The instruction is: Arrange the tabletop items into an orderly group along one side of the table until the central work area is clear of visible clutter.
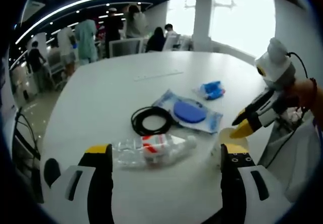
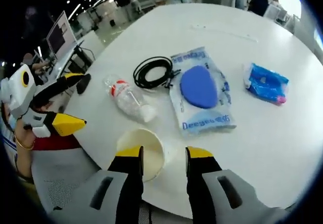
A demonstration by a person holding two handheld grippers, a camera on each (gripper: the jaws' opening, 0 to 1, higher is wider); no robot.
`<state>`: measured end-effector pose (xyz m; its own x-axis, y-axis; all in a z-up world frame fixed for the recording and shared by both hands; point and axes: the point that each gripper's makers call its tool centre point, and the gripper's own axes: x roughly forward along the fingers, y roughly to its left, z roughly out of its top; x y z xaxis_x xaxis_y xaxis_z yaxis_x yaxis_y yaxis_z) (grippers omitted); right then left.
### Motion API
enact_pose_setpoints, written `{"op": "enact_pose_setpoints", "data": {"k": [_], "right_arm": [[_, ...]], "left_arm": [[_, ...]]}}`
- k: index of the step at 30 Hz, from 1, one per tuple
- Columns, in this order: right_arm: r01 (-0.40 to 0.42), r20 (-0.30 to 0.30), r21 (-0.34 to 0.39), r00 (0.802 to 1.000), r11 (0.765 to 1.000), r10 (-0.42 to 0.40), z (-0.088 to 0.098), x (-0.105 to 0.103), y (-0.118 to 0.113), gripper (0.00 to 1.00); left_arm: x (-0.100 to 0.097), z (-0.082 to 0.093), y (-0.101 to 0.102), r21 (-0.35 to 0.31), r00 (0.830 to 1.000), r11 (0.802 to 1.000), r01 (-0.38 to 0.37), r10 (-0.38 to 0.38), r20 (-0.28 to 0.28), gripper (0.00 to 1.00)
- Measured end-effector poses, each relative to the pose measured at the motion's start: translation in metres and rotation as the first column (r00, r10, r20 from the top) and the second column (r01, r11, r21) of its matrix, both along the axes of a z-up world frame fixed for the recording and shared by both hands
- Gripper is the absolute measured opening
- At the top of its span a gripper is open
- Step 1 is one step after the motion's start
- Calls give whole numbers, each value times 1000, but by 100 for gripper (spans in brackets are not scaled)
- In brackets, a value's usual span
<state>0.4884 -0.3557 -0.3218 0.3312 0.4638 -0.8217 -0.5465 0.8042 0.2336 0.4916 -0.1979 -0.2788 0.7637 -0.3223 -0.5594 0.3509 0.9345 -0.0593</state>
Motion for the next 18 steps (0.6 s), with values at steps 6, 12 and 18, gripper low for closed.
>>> {"op": "enact_pose_setpoints", "data": {"k": [6,12,18], "right_arm": [[-40,127,45,991,998,35,15,10,9,72],[-61,197,7,979,998,59,16,12,6,91],[-72,228,16,971,997,67,19,13,2,99]], "left_arm": [[-1,-1,-1,3,1000,1000,4,-4,-1,85],[-1,0,-1,6,1000,1000,8,-8,1,85],[-2,0,-2,6,1000,1000,9,-9,4,86]]}}
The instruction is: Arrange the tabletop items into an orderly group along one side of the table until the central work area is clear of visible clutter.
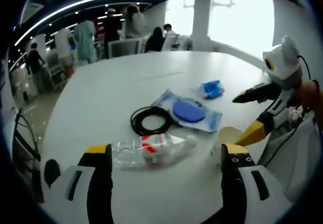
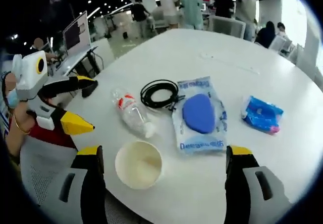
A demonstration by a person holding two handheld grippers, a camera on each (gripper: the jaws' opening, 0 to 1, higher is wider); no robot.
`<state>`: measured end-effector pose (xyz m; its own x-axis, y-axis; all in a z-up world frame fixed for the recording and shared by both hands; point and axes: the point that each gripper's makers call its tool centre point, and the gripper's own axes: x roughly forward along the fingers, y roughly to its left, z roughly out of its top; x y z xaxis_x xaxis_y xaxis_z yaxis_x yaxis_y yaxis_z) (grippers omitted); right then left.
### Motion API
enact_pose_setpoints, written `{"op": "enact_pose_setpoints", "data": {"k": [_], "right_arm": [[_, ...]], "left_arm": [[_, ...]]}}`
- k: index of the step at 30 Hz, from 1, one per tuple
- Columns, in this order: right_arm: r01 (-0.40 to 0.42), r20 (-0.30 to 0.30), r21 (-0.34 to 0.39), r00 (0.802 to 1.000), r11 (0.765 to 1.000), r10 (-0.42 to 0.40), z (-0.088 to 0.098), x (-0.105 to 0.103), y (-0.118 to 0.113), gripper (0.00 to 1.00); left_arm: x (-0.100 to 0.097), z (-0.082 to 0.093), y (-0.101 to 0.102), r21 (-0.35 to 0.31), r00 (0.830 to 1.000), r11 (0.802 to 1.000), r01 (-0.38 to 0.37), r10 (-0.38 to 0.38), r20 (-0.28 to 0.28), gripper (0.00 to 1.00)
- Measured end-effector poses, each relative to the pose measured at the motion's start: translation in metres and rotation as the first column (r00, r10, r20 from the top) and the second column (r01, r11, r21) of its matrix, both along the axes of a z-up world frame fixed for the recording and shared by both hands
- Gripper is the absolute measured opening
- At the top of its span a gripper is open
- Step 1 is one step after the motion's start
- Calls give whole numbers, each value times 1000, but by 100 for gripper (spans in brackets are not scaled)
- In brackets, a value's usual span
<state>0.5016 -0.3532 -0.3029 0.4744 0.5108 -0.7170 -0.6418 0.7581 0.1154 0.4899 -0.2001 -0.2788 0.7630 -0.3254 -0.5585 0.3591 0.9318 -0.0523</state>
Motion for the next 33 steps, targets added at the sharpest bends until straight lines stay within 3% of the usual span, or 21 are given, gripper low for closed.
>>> {"op": "enact_pose_setpoints", "data": {"k": [10,12,13,14,19,25,29,33], "right_arm": [[-26,57,59,998,998,23,12,1,-7,99],[-40,93,119,995,992,29,21,4,-2,99],[-31,78,174,997,984,17,27,1,0,99],[-28,88,185,996,982,12,30,2,-1,99],[-100,221,180,974,979,59,48,6,-7,99],[-134,233,211,969,968,83,45,-6,-18,99],[-120,256,177,964,977,72,39,-5,-32,99],[-71,248,185,968,980,24,36,-3,-43,99]], "left_arm": [[-1,-1,-2,4,1000,1000,12,-12,-2,86],[0,-1,-3,4,1000,1000,16,-16,0,87],[0,-1,-3,-1,1000,1000,15,-15,1,87],[0,0,-3,-4,1000,1000,18,-18,3,87],[3,2,-3,2,999,1000,28,-28,18,88],[5,2,-5,40,998,997,63,-64,22,87],[8,3,-16,2,995,995,101,-101,10,87],[12,3,-20,86,985,982,169,-171,17,87]]}}
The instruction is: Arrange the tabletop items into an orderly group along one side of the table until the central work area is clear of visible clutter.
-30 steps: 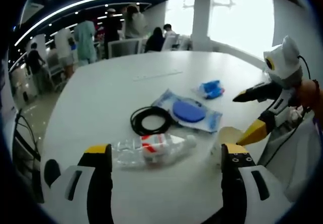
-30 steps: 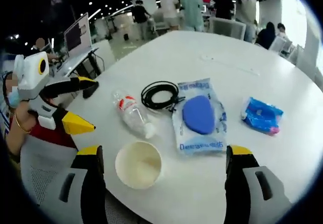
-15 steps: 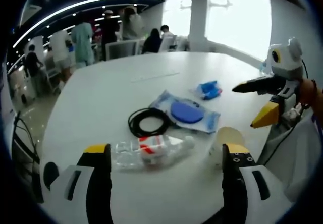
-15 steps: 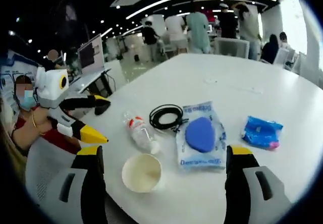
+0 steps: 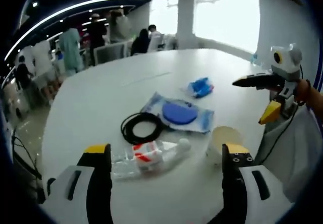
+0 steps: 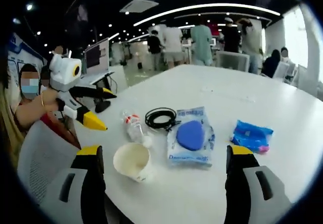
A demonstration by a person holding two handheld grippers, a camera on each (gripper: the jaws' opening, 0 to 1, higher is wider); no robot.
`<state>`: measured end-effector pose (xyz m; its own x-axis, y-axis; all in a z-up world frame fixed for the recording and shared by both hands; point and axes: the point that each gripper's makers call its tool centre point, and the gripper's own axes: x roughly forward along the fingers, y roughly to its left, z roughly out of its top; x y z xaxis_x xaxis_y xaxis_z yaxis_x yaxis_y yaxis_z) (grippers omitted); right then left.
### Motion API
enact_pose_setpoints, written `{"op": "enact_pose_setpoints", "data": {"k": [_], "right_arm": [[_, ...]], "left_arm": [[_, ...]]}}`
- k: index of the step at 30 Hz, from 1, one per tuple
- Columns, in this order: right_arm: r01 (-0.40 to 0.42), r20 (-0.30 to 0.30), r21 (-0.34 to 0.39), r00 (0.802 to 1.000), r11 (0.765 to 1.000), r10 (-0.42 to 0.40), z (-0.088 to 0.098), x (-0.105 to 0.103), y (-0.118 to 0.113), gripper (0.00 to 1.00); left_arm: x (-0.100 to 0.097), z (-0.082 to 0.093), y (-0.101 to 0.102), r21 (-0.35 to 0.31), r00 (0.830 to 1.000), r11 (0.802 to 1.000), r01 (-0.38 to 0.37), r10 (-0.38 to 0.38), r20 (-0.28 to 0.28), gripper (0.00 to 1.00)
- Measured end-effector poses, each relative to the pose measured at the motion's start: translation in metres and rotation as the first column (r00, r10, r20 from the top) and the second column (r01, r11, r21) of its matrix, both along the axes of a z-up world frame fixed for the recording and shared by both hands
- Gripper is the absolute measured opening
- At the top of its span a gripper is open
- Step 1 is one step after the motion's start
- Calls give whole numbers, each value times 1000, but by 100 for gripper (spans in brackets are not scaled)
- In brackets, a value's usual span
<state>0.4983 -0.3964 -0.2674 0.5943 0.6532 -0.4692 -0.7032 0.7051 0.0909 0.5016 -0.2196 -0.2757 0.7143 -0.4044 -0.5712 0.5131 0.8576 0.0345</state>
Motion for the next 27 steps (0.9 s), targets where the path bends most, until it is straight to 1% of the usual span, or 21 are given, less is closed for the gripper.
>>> {"op": "enact_pose_setpoints", "data": {"k": [1,2,3,4,5,7,8,9,10,12,14,15,16,18,19,20,21,23,25,26,27], "right_arm": [[4,-4,5,1000,1000,-4,-2,0,-2,99],[4,-3,7,1000,1000,-4,-2,0,-2,99],[18,-7,11,1000,1000,-18,-3,0,-4,99],[22,-2,13,1000,1000,-22,-4,-1,-5,99],[24,-4,22,1000,999,-24,-4,-2,-6,99],[45,-27,55,999,997,-44,-6,-2,-6,99],[45,-35,68,998,997,-43,-7,-3,-6,99],[51,-44,73,998,996,-48,-9,-4,-7,99],[53,-38,68,998,996,-50,-11,-5,-8,99],[50,-37,55,998,997,-48,-14,-7,-9,99],[50,-30,62,998,997,-48,-13,-7,-10,99],[48,-26,70,999,996,-46,-12,-7,-9,99],[48,-22,73,999,996,-47,-11,-6,-9,99],[49,-17,71,999,996,-48,-11,-6,-10,99],[46,-10,59,999,997,-45,-11,-6,-11,99],[41,0,52,999,998,-41,-11,-6,-11,99],[40,5,51,999,998,-40,-11,-6,-12,99],[53,-12,58,999,997,-52,-12,-5,-14,99],[60,-9,54,998,997,-59,-12,-4,-16,99],[65,-5,54,998,996,-65,-12,-3,-18,99],[69,-5,57,998,996,-69,-11,-3,-19,99]], "left_arm": [[2,-1,-1,16,1000,1000,21,-21,11,88],[3,-2,-3,6,1000,1000,27,-27,12,88],[2,-6,-10,-37,998,998,58,-59,-12,88],[2,-7,-12,-57,998,996,66,-68,-20,88],[4,-8,-13,-64,997,995,81,-82,-7,89],[8,-14,-12,-32,994,994,106,-105,5,89],[9,-18,-9,10,993,993,119,-119,5,90],[9,-21,-8,40,991,990,134,-134,1,91],[10,-24,-9,58,988,986,154,-155,7,92],[13,-26,-12,75,981,979,189,-192,29,93],[13,-29,-17,88,971,968,233,-237,28,92],[14,-30,-17,98,969,965,243,-246,26,91],[14,-33,-18,115,964,958,262,-266,12,91],[18,-35,-22,142,954,945,295,-300,15,90],[19,-36,-23,162,946,934,319,-324,9,89],[20,-36,-26,170,935,922,347,-354,9,88],[22,-37,-28,167,934,921,353,-358,4,87],[24,-41,-33,171,918,903,394,-397,-15,85],[25,-44,-37,175,906,890,420,-422,-31,83],[25,-48,-39,189,894,874,447,-446,-49,82],[24,-49,-40,200,885,864,463,-462,-54,80]]}}
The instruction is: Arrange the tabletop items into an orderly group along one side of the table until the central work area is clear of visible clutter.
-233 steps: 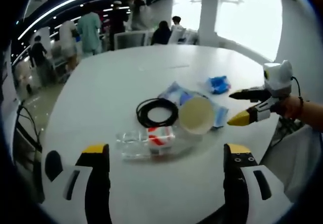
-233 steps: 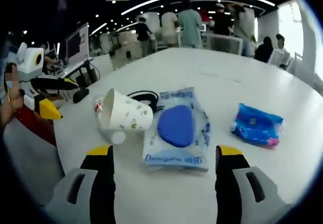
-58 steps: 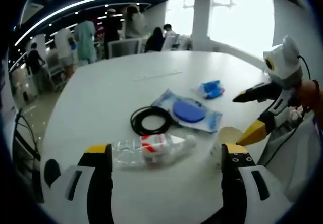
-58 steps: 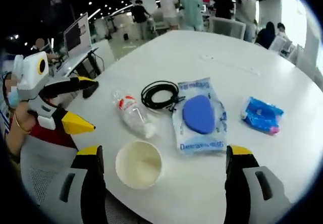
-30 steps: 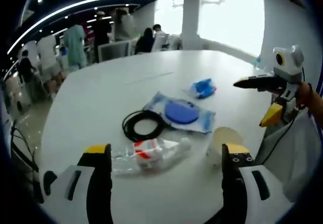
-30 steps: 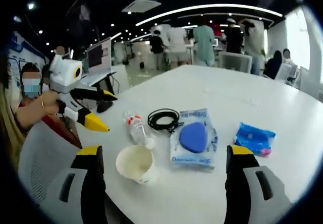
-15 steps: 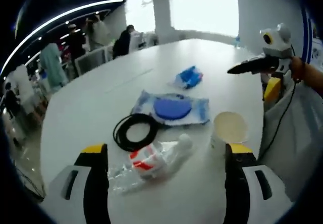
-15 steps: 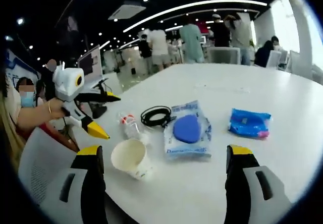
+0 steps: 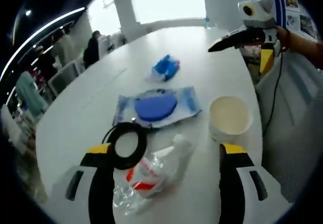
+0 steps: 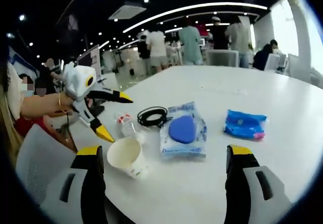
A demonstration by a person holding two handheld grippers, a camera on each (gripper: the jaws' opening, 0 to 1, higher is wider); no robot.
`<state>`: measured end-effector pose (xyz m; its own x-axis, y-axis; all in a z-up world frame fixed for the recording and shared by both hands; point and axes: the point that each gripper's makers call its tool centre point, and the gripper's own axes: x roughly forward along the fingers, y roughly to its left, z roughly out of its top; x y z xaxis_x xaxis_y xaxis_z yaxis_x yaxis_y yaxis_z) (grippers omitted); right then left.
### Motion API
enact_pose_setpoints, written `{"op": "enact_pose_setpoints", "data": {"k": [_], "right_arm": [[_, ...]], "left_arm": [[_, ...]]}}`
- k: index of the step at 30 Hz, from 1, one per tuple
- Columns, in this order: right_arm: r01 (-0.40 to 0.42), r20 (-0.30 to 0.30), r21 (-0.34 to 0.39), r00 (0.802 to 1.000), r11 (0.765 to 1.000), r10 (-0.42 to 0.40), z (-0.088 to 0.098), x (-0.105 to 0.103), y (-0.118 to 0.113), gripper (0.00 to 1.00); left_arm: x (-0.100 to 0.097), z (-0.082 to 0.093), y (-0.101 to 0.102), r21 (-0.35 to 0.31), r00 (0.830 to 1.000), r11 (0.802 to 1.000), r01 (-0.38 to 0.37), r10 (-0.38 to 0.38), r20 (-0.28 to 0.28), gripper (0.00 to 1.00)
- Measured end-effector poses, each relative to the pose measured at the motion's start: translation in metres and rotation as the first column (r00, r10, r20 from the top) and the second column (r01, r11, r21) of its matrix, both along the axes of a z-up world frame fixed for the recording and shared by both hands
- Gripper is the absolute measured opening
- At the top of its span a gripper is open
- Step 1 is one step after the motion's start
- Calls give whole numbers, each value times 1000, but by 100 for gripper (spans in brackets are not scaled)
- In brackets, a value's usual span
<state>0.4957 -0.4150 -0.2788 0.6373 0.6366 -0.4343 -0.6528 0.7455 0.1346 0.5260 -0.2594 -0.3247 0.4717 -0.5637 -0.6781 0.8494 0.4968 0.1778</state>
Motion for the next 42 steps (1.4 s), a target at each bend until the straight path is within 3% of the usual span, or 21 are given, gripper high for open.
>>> {"op": "enact_pose_setpoints", "data": {"k": [6,10,12,16,20,22,32,38,39,42], "right_arm": [[23,-12,14,1000,1000,-23,-1,2,-1,99],[26,-18,19,1000,999,-26,-1,2,-1,99],[32,-20,11,999,999,-32,-2,2,-3,99],[49,-31,48,998,998,-47,1,4,-3,99],[53,-27,41,998,998,-52,1,3,-5,99],[62,-30,44,998,997,-61,1,4,-7,99],[60,-30,20,998,998,-59,-3,4,-8,99],[66,-27,17,997,998,-66,-3,6,-10,99],[67,-27,14,997,998,-66,-3,6,-11,99],[62,-26,15,998,998,-62,-3,6,-10,99]], "left_arm": [[6,-13,-4,58,998,996,65,-64,-25,64],[10,-15,-12,31,993,994,102,-100,-58,61],[6,-18,-18,14,986,992,125,-123,-113,56],[6,-19,-30,-33,974,986,161,-164,-154,45],[9,-30,-28,49,963,973,227,-217,-163,39],[3,-40,-23,98,945,960,260,-233,-229,36],[3,-49,-31,90,922,952,293,-257,-289,25],[-1,-53,-34,156,899,919,363,-301,-319,22],[-2,-54,-34,178,889,902,393,-323,-326,21],[-2,-56,-34,201,884,895,398,-315,-346,21]]}}
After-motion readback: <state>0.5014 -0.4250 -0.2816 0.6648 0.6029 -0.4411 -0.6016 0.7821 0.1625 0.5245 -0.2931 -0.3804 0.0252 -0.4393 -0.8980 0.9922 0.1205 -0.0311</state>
